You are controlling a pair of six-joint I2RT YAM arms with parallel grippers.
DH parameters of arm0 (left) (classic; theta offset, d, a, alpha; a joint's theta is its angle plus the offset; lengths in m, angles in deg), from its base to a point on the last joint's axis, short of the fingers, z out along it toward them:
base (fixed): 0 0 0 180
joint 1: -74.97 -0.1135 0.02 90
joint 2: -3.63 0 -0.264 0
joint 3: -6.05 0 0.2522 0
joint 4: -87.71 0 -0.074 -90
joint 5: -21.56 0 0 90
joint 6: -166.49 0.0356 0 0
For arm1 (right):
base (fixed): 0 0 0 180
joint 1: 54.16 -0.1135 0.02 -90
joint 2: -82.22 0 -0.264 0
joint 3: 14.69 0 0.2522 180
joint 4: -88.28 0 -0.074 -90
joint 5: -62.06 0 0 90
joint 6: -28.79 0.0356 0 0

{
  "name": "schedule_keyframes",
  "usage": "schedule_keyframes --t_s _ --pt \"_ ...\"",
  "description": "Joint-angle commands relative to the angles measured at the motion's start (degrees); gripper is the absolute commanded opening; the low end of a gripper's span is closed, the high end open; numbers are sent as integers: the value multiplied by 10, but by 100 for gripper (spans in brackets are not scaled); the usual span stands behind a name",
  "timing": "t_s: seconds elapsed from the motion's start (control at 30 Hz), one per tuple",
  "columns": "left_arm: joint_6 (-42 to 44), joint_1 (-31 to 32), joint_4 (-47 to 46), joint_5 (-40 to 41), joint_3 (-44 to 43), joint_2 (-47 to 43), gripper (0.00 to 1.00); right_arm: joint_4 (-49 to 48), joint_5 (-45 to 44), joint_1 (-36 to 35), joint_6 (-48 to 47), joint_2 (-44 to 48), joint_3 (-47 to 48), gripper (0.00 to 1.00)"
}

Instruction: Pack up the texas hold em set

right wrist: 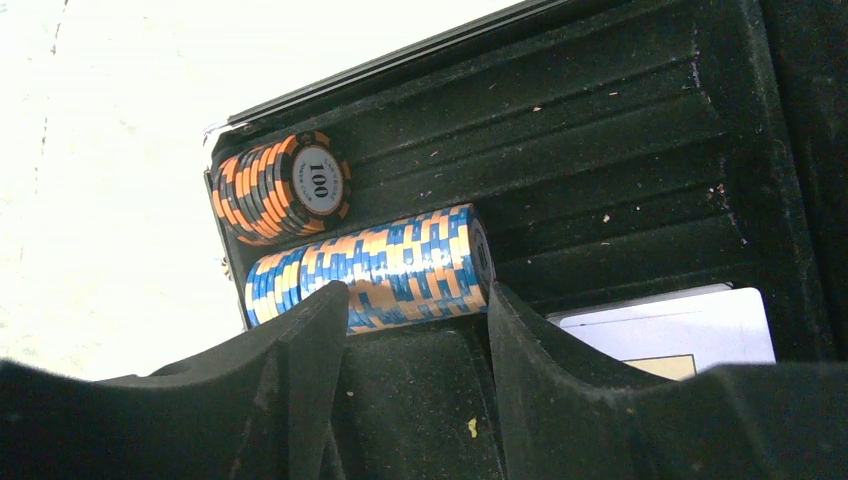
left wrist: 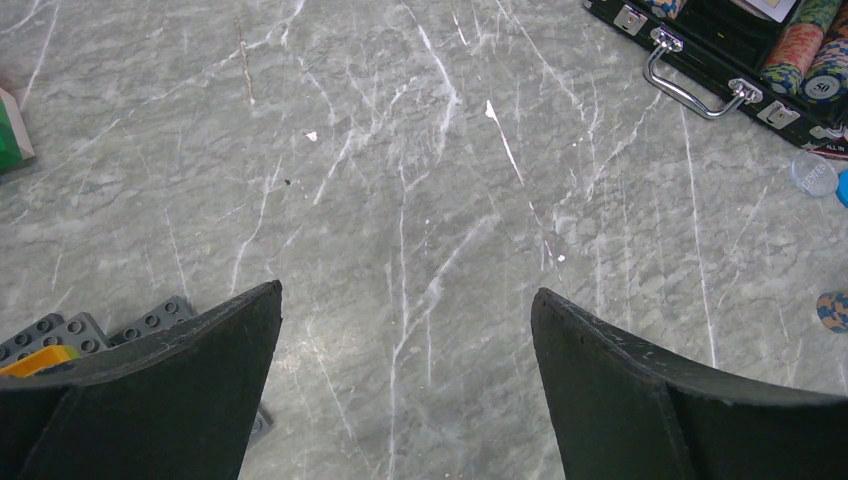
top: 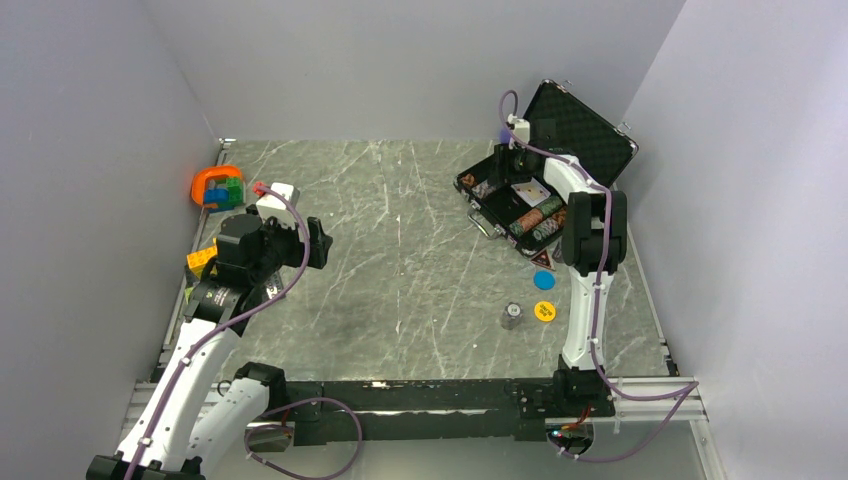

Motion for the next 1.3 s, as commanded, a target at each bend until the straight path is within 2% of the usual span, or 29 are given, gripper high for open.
schedule_keyframes --t_s 0.0,0.13,0.2,0.3,0.37,0.53,0.6,0.73,0.93,1.07,1.13,1.27 --pt "0 2 -10 -2 -11 -3 98 12 30 -9 -3 29 -13 58" --pt "0 2 -9 -1 -12 -2 98 0 22 -10 2 40 -13 65" --pt "0 2 -10 -1 -11 -3 98 1 14 -10 3 45 -7 73" --pt "0 2 -9 0 -11 -3 98 -4 -11 -10 6 59 -9 90" --pt "0 2 -9 0 -12 -3 98 -14 -28 -8 9 76 -17 94" --pt "0 2 -9 0 -12 -5 98 -55 -90 -9 51 150 -65 96" --pt "0 2 -9 -1 -12 -6 98 -48 -145 -9 86 198 -84 96" --pt "0 2 -9 1 -12 -7 98 40 -247 -22 162 289 -134 96" --pt "-1 2 -10 -5 -13 -8 98 174 -312 -67 235 456 -292 95" --pt "-1 3 -10 -4 -13 -10 98 288 -323 -112 279 519 -366 92" --pt "-2 3 -10 -4 -12 -10 98 327 -329 -154 298 535 -394 92" --pt "-2 3 -10 -2 -11 -11 98 377 -306 -192 326 547 -434 91"
